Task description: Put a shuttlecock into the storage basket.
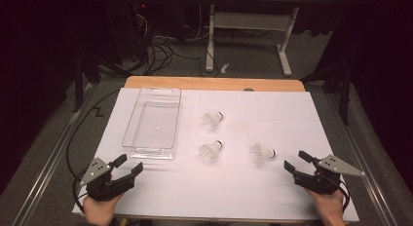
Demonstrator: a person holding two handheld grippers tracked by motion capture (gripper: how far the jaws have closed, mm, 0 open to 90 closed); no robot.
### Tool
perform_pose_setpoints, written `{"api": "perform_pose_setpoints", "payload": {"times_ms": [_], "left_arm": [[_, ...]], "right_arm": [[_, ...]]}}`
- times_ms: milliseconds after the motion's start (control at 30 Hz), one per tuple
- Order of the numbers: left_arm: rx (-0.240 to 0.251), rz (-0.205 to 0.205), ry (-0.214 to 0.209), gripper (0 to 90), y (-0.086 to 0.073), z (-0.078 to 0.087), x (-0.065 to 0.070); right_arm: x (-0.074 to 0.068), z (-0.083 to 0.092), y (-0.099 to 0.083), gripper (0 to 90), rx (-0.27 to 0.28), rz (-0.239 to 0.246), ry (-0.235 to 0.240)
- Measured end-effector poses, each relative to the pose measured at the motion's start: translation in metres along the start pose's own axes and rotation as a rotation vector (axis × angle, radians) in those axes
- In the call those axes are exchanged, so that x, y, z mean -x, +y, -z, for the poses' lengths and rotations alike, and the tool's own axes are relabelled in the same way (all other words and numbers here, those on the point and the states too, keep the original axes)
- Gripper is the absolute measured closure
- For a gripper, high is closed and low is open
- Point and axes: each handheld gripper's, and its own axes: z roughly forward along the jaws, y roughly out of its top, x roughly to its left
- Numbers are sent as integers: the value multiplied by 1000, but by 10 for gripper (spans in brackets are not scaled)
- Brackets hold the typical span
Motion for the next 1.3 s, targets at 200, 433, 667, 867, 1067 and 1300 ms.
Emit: {"api": "perform_pose_setpoints", "payload": {"times_ms": [200,433,667,867,1067,1300], "left_arm": [[-1,5,3,325,0,0,-1],[1,13,1,325,0,0,-2],[2,25,1,325,0,0,-3],[5,29,0,325,1,-1,-4],[8,33,2,325,2,-1,-4],[-2,26,-1,318,3,-2,-3]], "right_arm": [[0,2,1,289,29,3,1],[1,2,0,283,22,5,-2],[1,1,0,284,16,3,-4],[1,0,0,286,6,4,-5],[1,0,0,296,9,8,-13],[0,0,0,299,2,8,-11]]}}
